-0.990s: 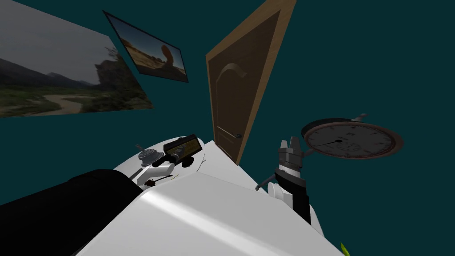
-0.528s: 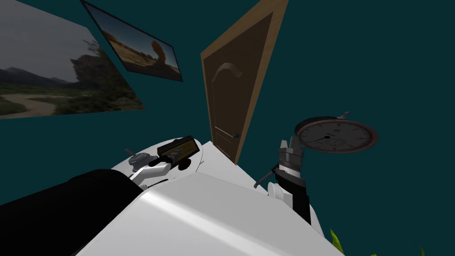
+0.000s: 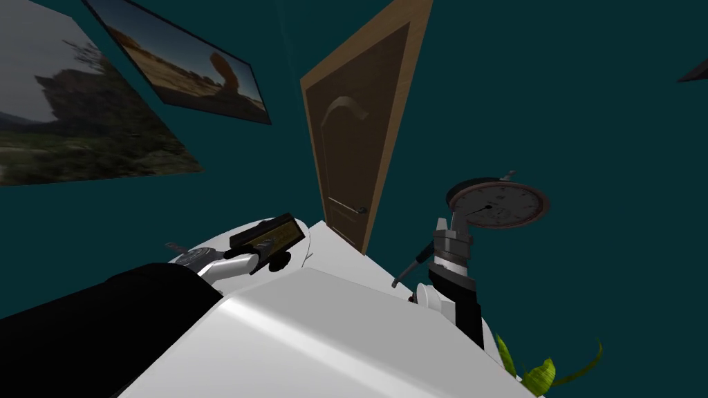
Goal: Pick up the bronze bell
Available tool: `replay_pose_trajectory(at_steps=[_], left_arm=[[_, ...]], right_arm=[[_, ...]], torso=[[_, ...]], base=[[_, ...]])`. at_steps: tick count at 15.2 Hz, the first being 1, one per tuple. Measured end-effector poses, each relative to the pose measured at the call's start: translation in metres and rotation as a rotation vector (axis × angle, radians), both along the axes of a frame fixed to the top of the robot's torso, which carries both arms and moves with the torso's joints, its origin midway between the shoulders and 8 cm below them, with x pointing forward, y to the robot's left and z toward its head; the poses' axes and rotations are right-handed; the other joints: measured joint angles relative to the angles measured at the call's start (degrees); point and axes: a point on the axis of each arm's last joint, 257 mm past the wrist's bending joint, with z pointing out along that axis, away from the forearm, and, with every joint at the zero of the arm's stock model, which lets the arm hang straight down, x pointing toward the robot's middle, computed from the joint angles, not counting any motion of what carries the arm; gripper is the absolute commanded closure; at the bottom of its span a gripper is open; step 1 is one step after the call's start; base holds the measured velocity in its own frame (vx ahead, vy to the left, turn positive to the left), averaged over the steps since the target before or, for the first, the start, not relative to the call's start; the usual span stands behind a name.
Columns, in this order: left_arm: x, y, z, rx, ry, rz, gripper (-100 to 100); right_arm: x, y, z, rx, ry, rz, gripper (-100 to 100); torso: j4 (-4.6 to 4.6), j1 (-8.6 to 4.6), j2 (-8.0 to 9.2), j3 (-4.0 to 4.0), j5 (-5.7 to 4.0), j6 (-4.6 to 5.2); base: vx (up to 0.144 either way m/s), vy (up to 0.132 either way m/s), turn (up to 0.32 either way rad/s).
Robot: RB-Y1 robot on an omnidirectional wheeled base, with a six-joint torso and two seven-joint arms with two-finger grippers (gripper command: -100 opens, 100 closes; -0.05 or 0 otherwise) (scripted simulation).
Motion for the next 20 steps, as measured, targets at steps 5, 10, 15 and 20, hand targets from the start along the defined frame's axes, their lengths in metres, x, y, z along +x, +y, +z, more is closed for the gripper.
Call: replay_pose_trajectory(at_steps=[5, 10, 15, 20], left_arm=[[-0.032, 0.010, -0.019, -0.051, 0.091, 0.050, -100], [-0.061, 0.016, -0.031, -0.103, 0.170, 0.092, -100], [-0.091, 0.020, -0.043, -0.161, 0.242, 0.136, -100], [-0.124, 0.018, -0.054, -0.237, 0.321, 0.185, -100]], right_arm=[[0.000, 0.000, 0.000, 0.000, 0.000, 0.000, 0], [0.000, 0.000, 0.000, 0.000, 0.000, 0.000, 0], [0.000, 0.000, 0.000, 0.000, 0.000, 0.000, 0], [0.000, 0.000, 0.000, 0.000, 0.000, 0.000, 0]], torso=[[0.00, -0.01, 0.02, 0.01, 0.00, 0.00], [0.00, -0.02, 0.01, 0.01, 0.00, -0.02], [0.00, -0.01, 0.00, 0.00, 0.00, -0.01], [0.00, -0.01, -0.02, -0.01, 0.00, -0.01]], base=[[0.008, 0.004, -0.134], [0.008, 0.002, -0.103], [0.010, 0.005, -0.129], [0.014, 0.006, -0.128]])
